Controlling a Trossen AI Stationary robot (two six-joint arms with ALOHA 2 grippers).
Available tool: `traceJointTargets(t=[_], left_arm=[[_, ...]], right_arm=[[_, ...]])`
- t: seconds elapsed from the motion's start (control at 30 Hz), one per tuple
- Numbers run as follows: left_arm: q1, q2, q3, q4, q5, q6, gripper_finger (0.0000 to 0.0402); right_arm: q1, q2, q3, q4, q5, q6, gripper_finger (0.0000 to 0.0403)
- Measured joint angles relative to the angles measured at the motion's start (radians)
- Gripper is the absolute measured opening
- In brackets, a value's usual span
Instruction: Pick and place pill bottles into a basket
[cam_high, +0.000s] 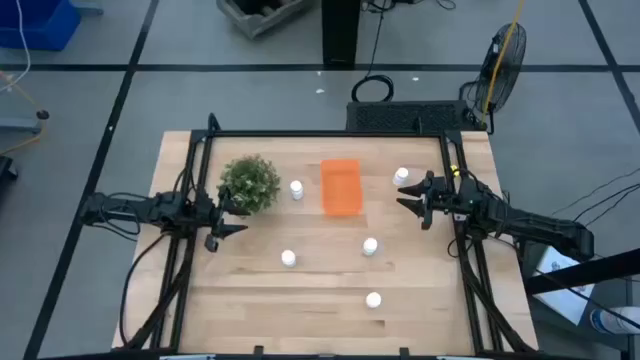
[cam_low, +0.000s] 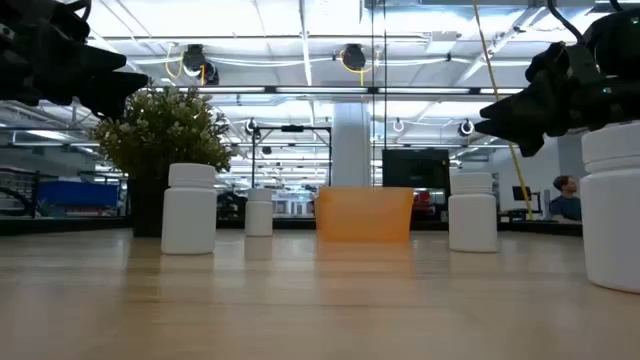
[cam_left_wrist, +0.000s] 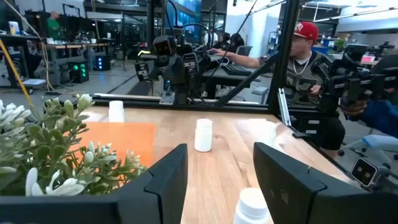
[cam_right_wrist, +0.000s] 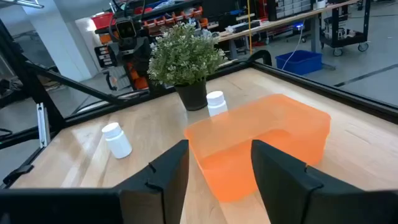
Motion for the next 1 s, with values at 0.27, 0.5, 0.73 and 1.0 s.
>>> traceJointTargets(t=[0.27,0.5,0.73,1.0], left_arm=[[0.000,0.000,0.000,0.000,0.000,-0.001,0.0186],[0.000,0.000,0.000,-0.001,0.000,0.005,0.0186],[0.000,0.000,0.000,-0.001,0.001,0.001,0.0186],[0.000,0.000,0.000,-0.002,0.001,0.021,0.0186]], right_arm=[[0.000,0.000,0.000,0.000,0.000,0.000,0.0164],[0.000,0.000,0.000,-0.014,-0.001,0.000,0.0164],[0.000,0.000,0.035,0.016,0.122,0.023,0.0164],[0.000,0.144,0.333,-0.283,0.340,-0.063,0.0164]])
